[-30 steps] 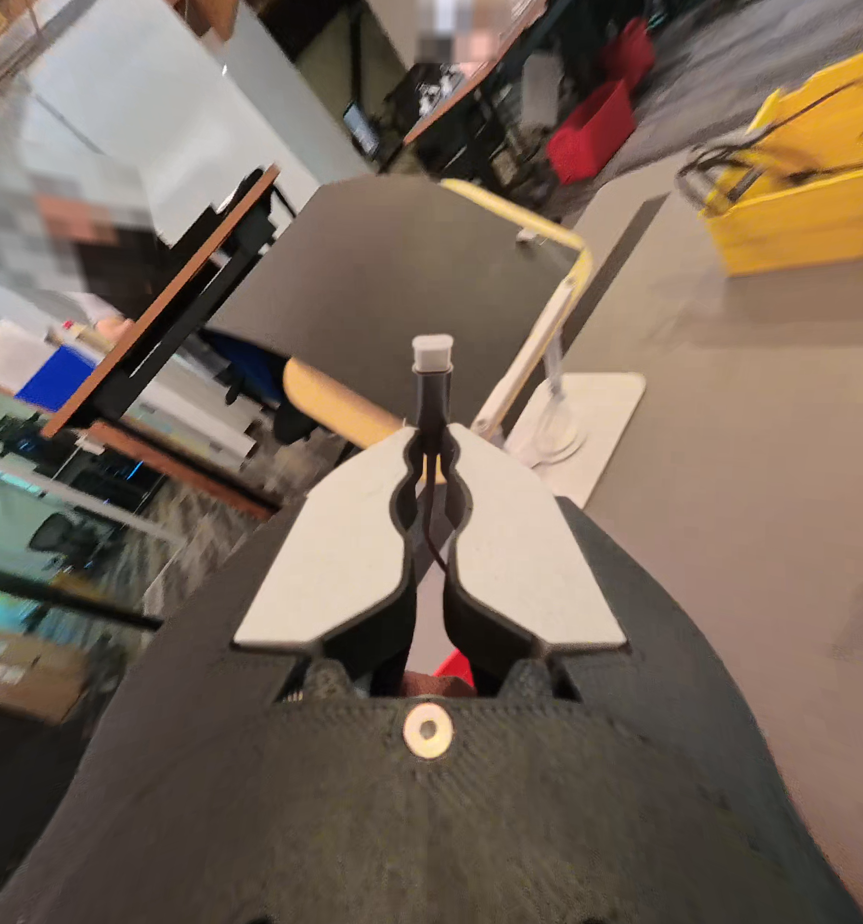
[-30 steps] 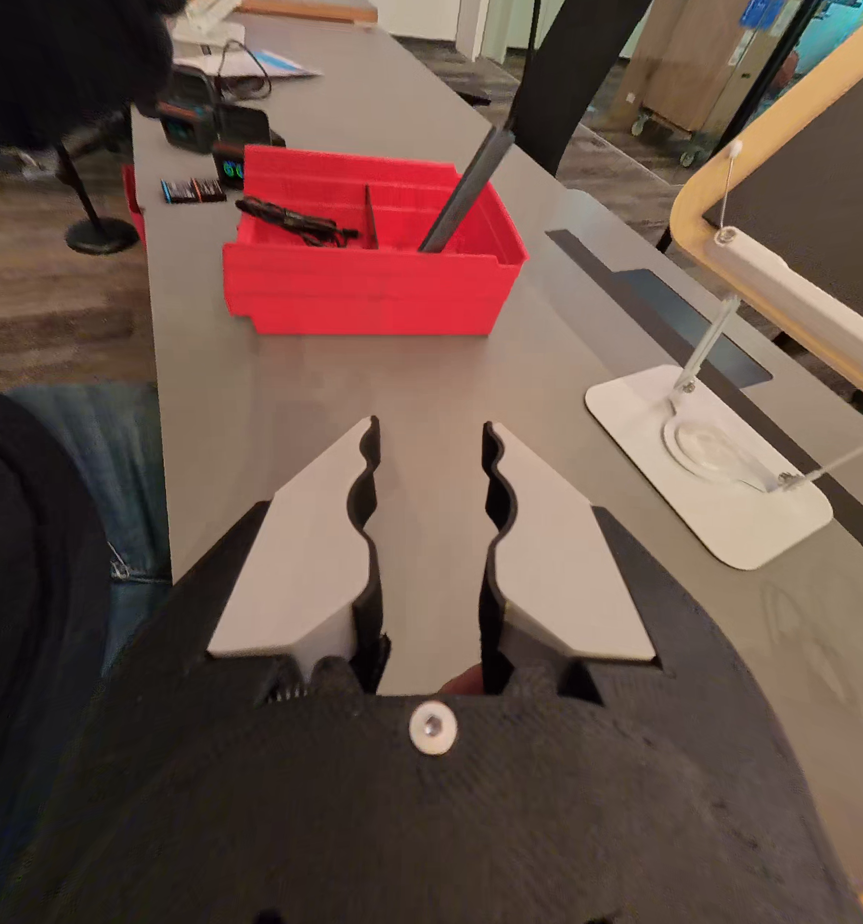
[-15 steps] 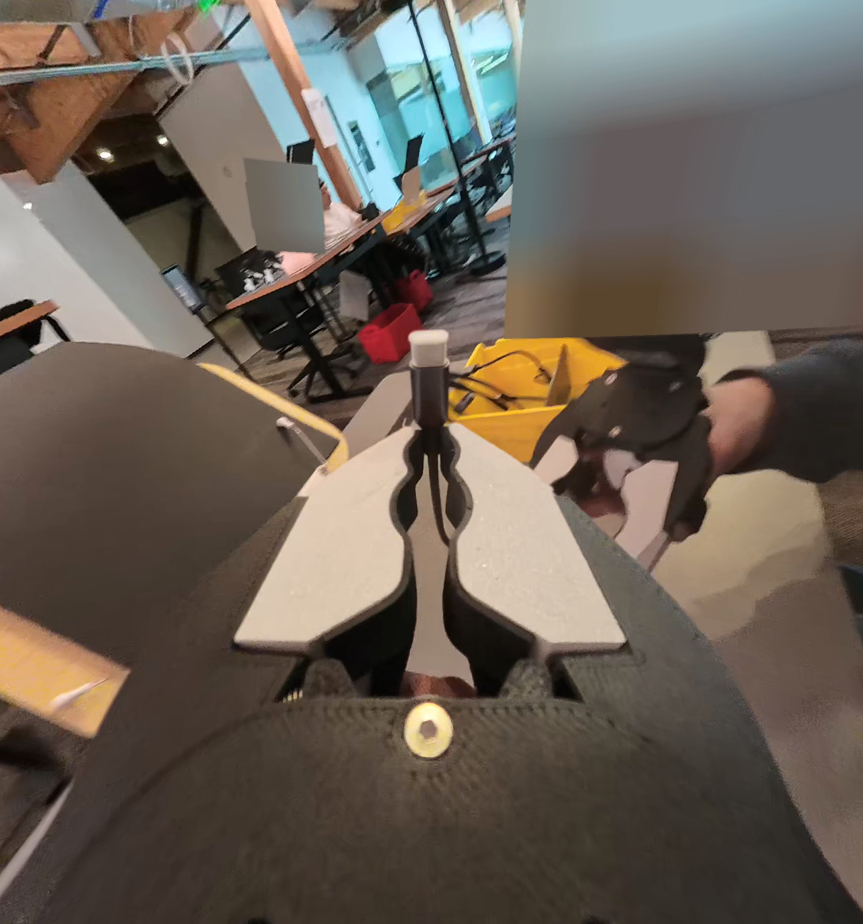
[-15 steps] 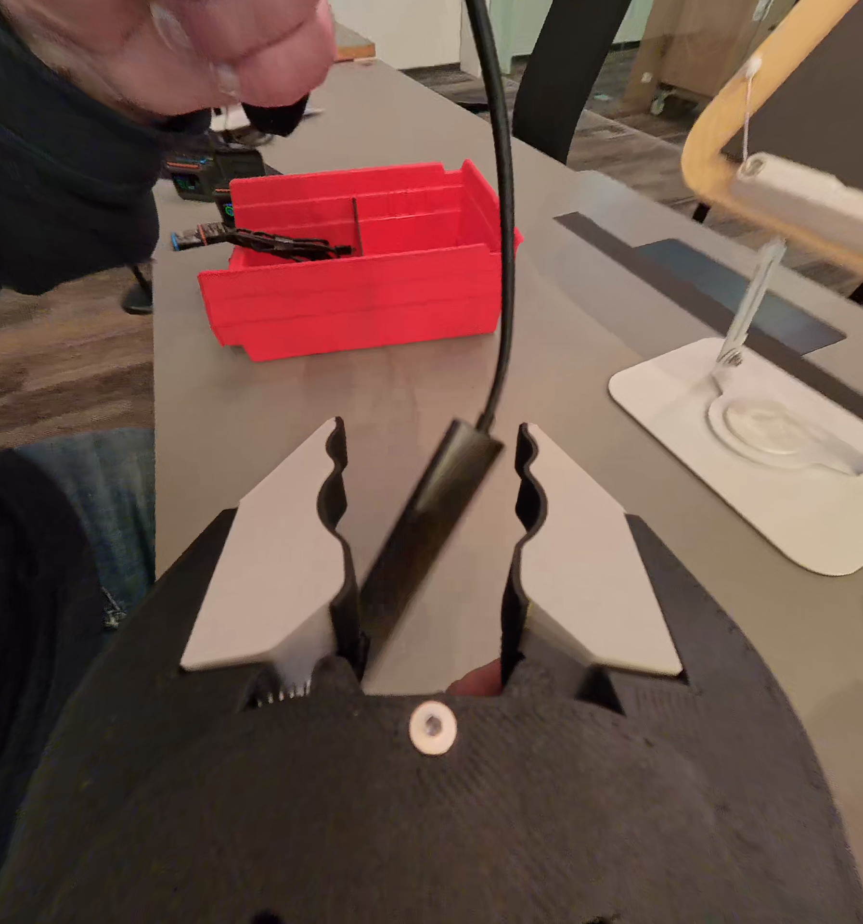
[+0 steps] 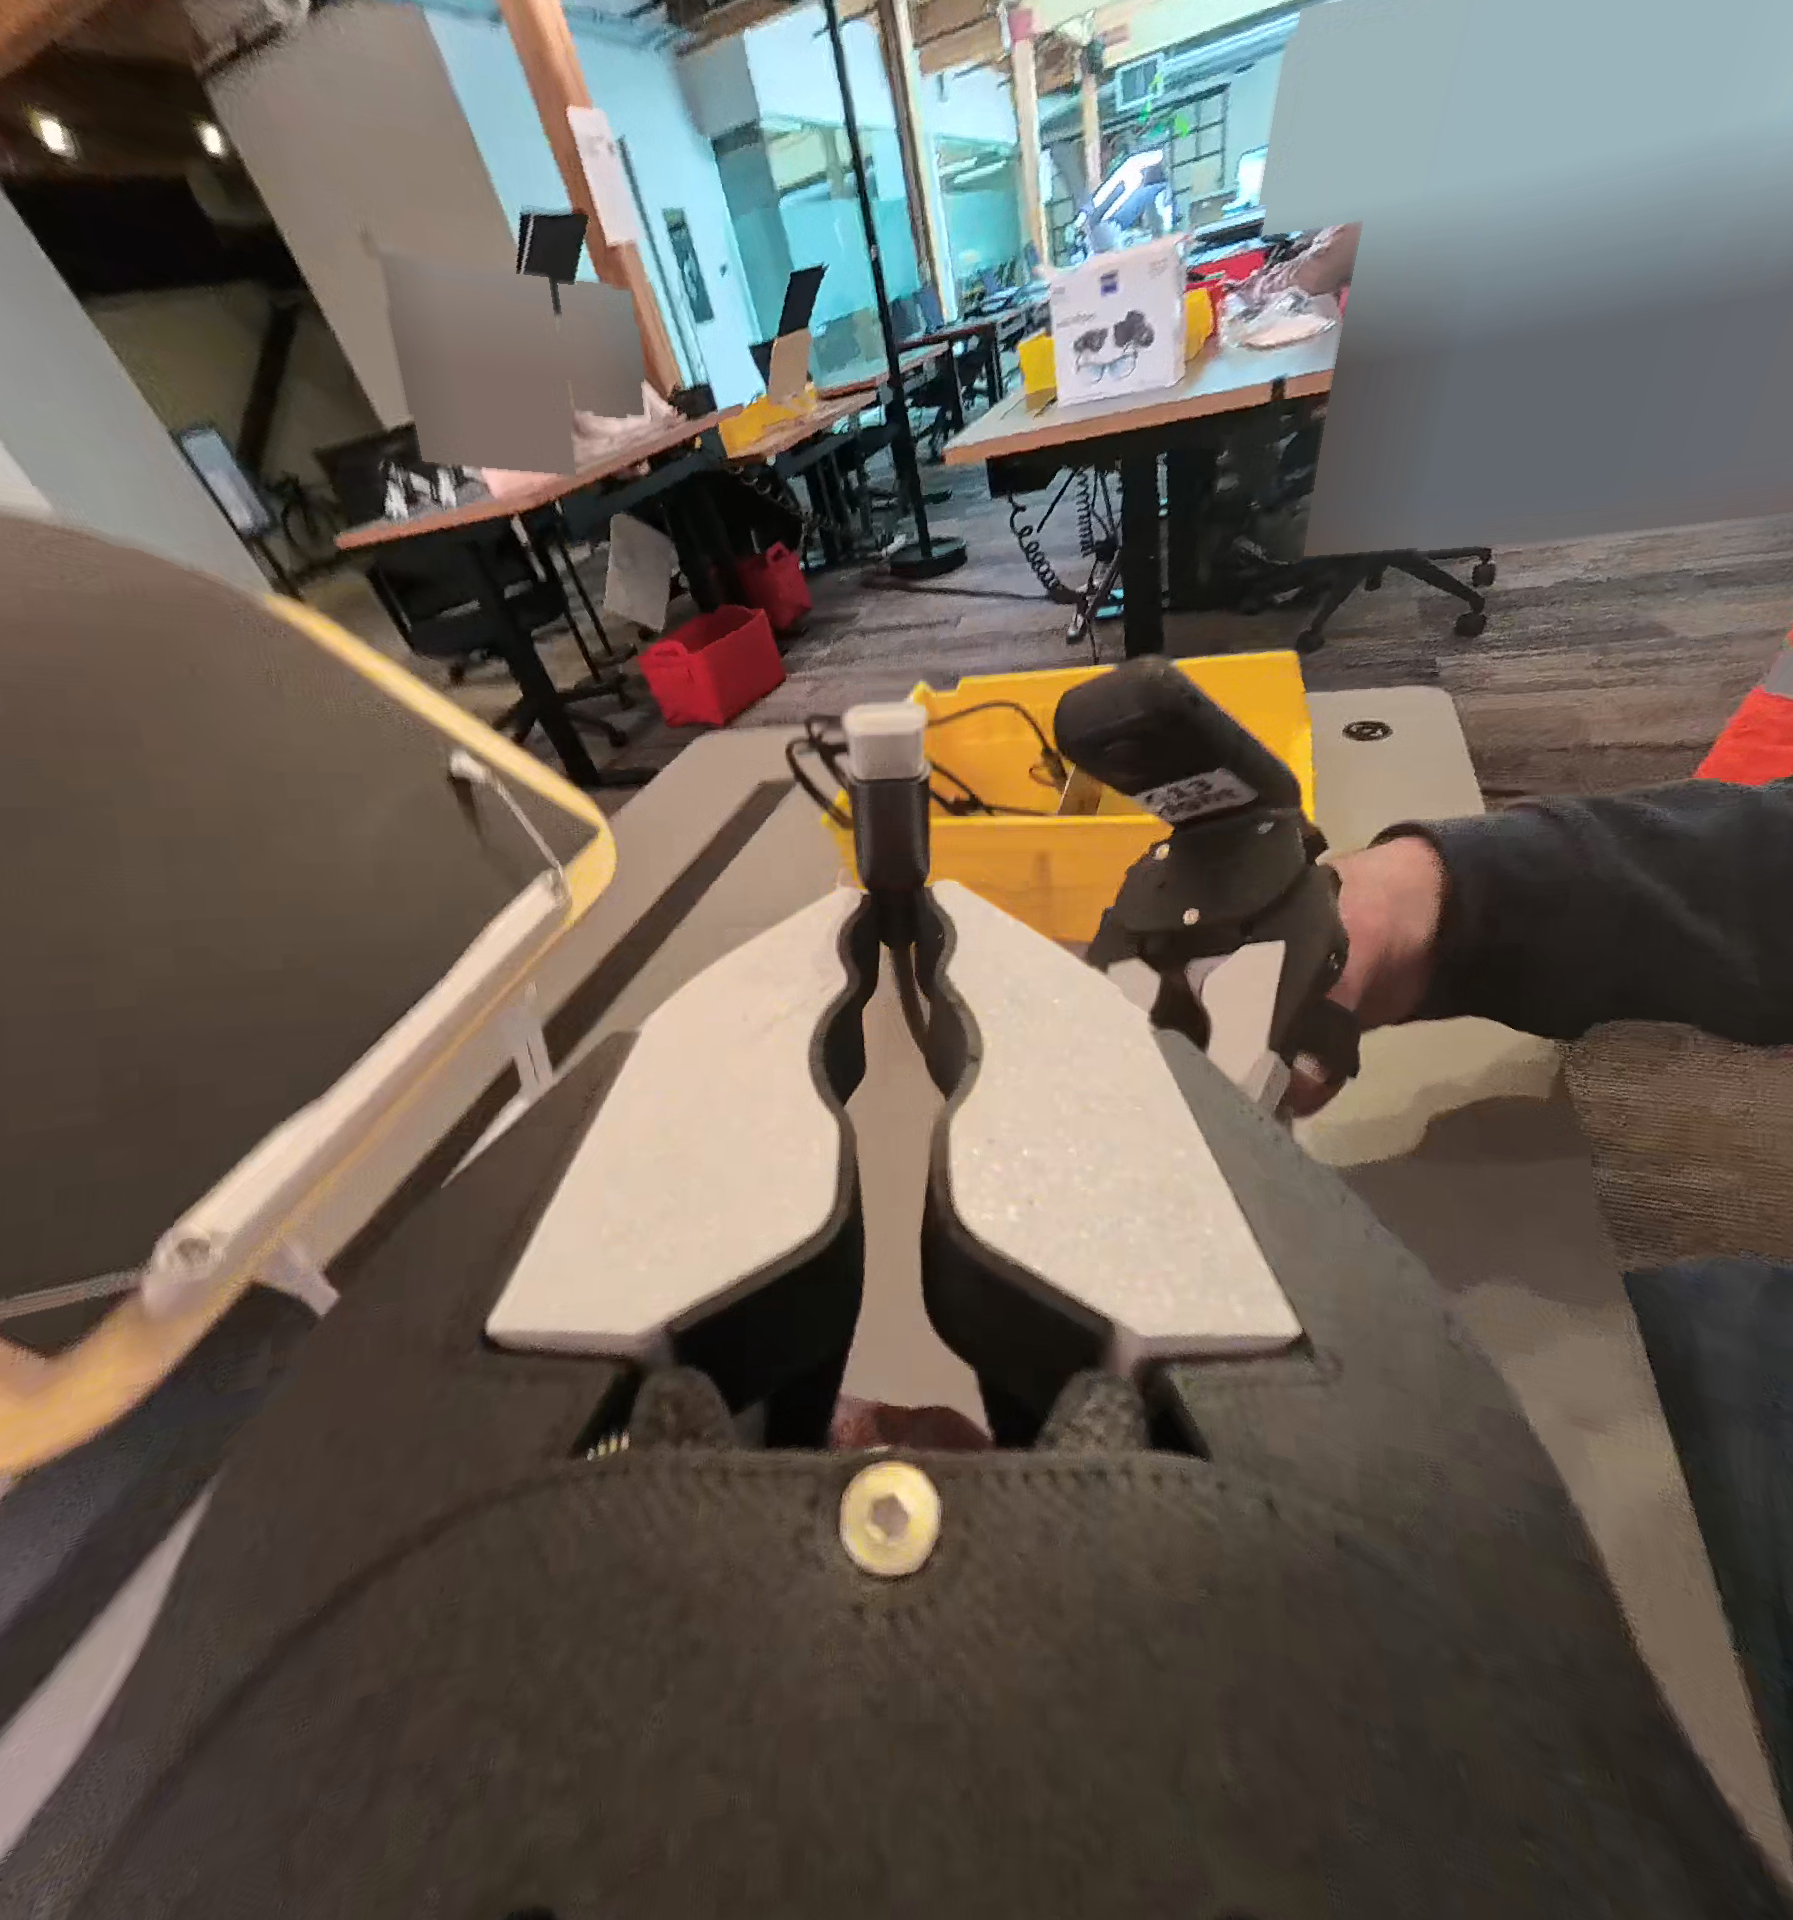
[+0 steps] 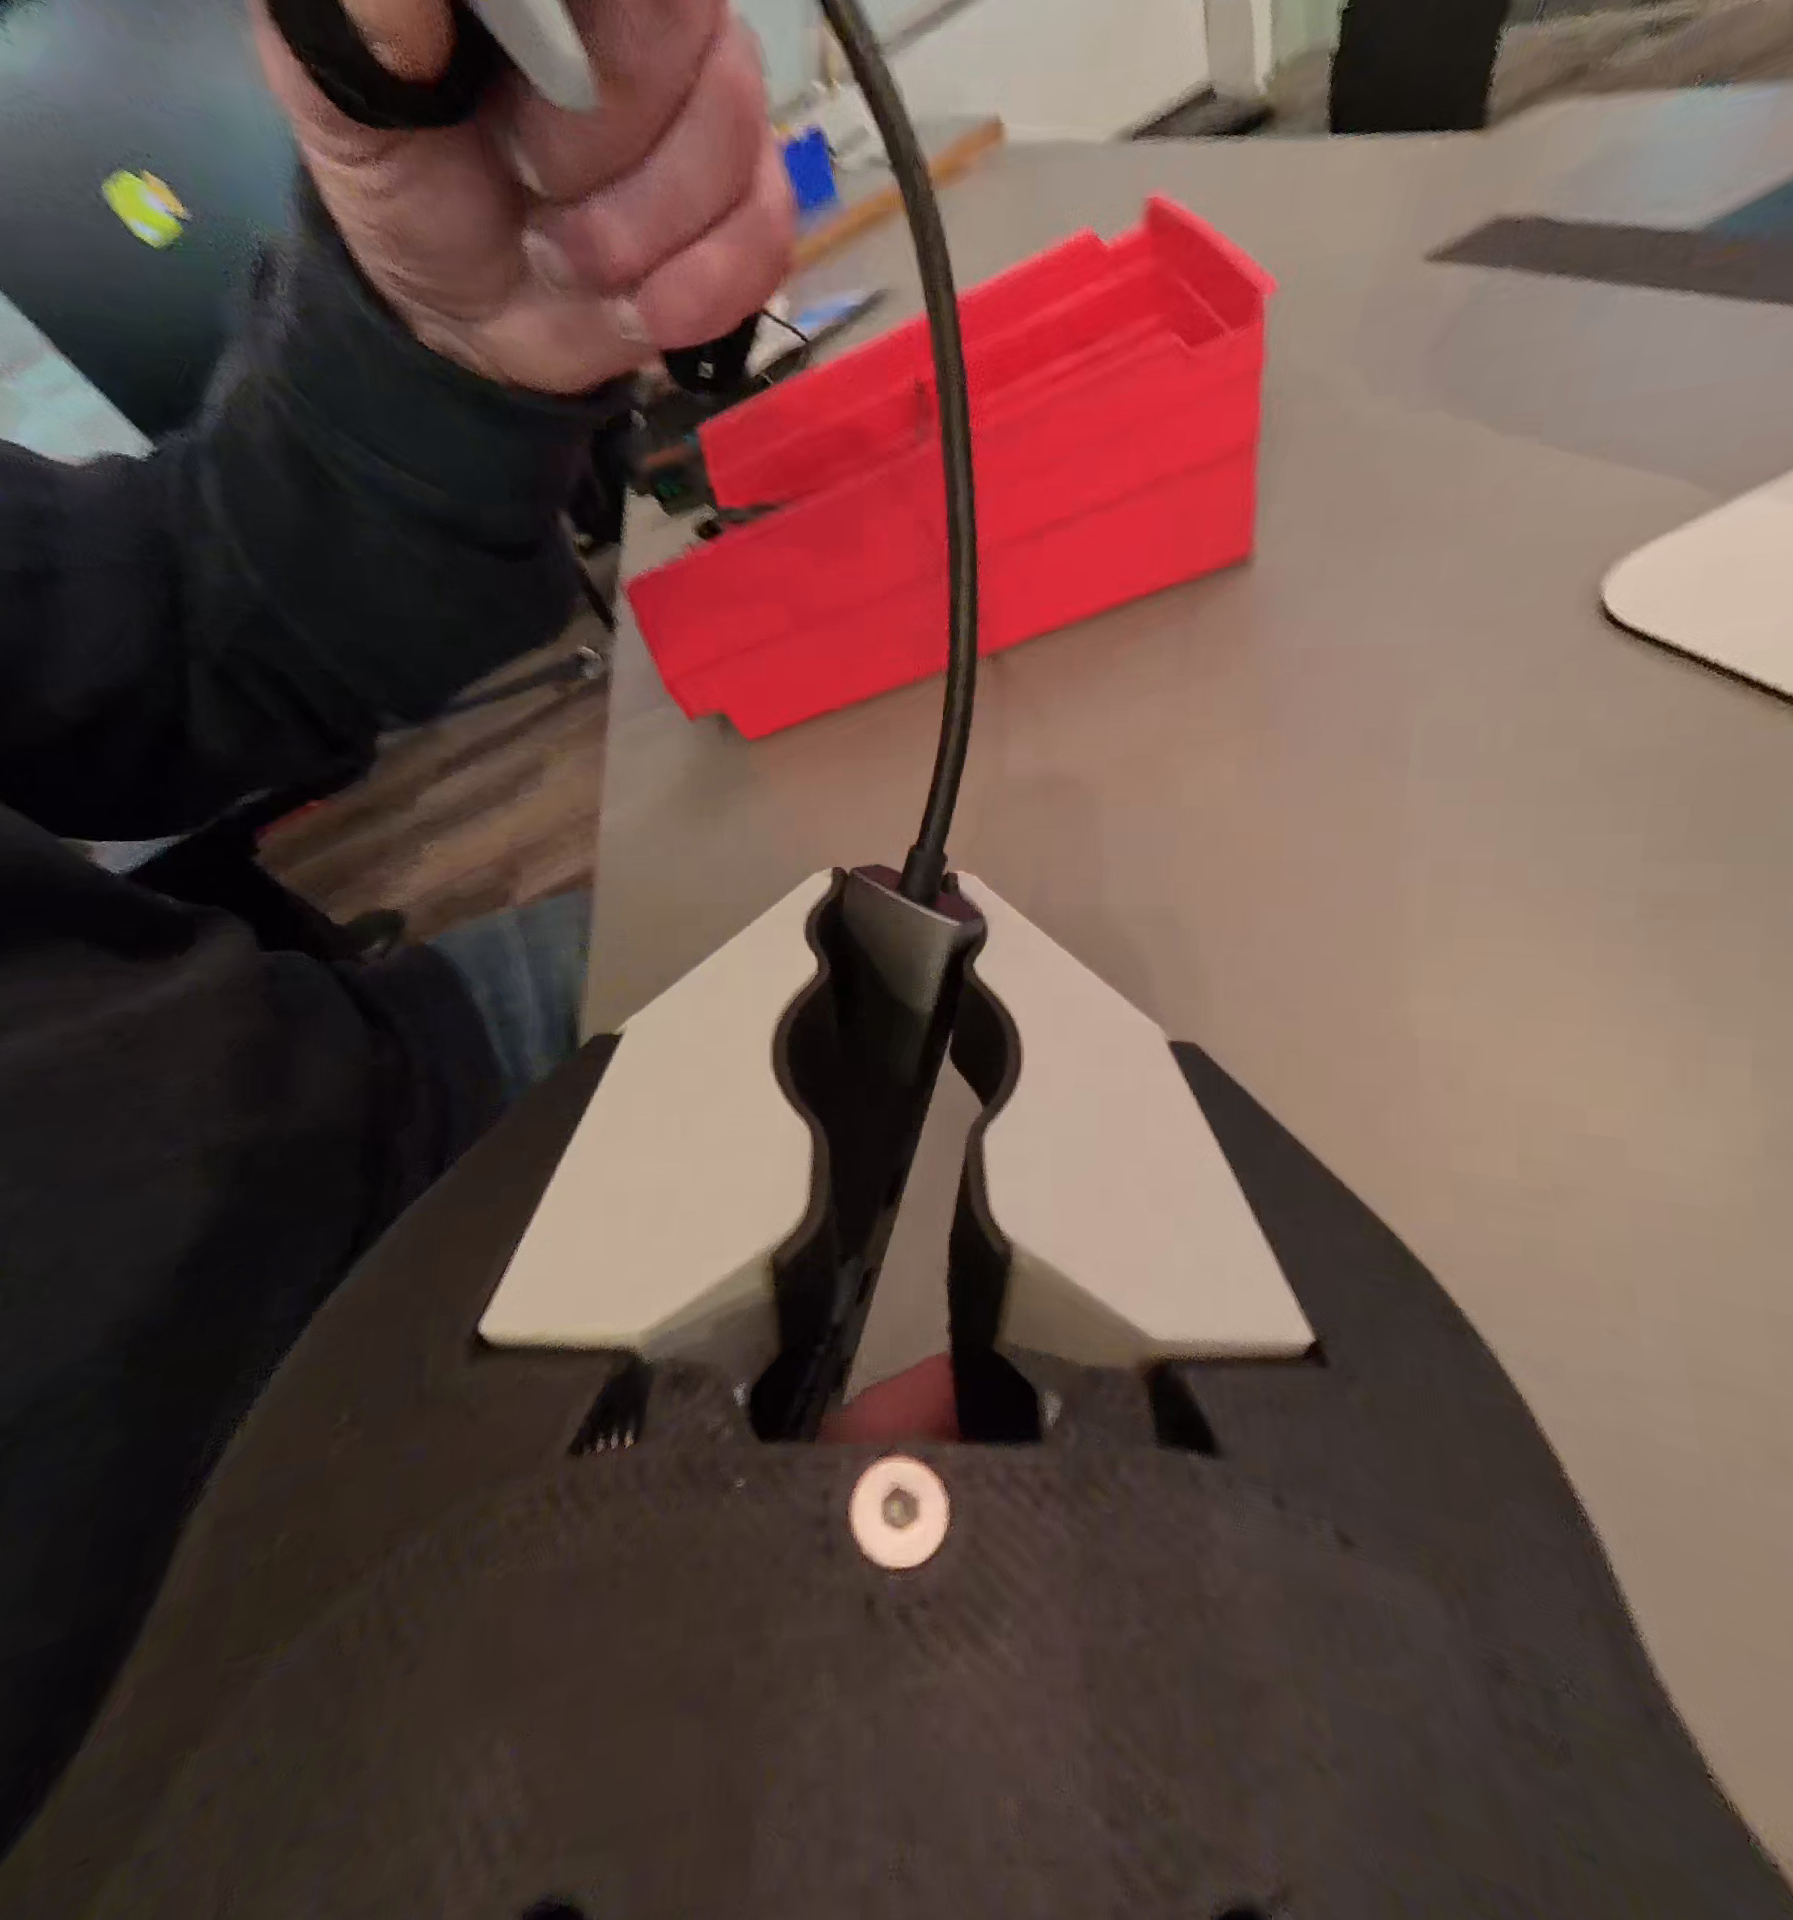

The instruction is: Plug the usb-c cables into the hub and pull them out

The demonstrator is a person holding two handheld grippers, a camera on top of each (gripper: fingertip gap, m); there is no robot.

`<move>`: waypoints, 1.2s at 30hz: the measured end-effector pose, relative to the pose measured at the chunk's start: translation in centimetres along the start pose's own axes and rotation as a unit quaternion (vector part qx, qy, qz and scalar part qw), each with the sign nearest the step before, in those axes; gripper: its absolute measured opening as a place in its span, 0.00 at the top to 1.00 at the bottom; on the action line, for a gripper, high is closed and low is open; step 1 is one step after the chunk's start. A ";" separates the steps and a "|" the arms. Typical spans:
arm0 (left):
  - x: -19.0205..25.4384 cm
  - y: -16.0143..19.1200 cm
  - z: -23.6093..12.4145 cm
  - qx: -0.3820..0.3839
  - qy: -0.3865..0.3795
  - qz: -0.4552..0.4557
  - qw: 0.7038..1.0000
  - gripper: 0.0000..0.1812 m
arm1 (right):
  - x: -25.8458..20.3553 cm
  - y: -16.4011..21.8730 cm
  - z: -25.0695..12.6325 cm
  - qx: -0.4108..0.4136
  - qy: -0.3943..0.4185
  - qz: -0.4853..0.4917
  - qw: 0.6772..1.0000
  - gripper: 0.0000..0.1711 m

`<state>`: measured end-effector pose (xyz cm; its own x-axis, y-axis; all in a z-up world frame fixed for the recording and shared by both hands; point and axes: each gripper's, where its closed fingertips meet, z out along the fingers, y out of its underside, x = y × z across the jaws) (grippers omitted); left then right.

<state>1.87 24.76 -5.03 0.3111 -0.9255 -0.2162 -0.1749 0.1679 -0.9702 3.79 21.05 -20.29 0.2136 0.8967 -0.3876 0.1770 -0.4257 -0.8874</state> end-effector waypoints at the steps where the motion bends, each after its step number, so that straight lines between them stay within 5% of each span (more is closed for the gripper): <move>1: -0.2 1.1 -0.2 -0.012 0.000 -0.017 1.000 0.97 | 0.6 0.5 0.0 -0.013 0.016 0.000 1.000 0.92; 3: -0.4 3.3 -1.0 -0.044 -0.005 -0.037 0.998 0.96 | 1.7 1.4 0.0 -0.036 0.040 -0.004 0.999 0.93; 8: -0.7 8.6 -5.0 -0.171 -0.030 -0.042 0.984 0.67 | 3.9 2.8 -0.3 -0.080 0.096 -0.018 0.992 0.93; 13: -3.5 12.3 -16.3 -0.325 -0.080 0.000 0.942 0.66 | 5.1 3.9 -0.4 -0.106 0.119 -0.022 0.987 0.93; 18: -6.3 18.3 -29.6 -0.547 -0.173 -0.004 0.819 0.68 | 6.1 5.3 0.2 -0.127 0.135 -0.022 0.982 0.93; 20: -5.4 21.2 -32.4 -0.596 -0.170 -0.034 0.784 0.70 | 6.4 5.7 0.4 -0.138 0.142 -0.022 0.980 0.93; 31: -4.8 30.5 -36.7 -0.702 -0.186 -0.131 0.675 0.74 | 6.6 6.8 1.0 -0.169 0.142 -0.012 0.975 0.94; 36: -5.8 30.7 -36.3 -0.699 -0.203 -0.110 0.677 0.84 | 7.0 7.3 1.1 -0.192 0.145 -0.026 0.970 0.88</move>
<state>-39.26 22.96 -29.56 0.6547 -0.6588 -0.3707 -0.7076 -0.7066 0.0059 5.52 24.33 -29.71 0.4462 0.8700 -0.2097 0.5282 -0.4452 -0.7230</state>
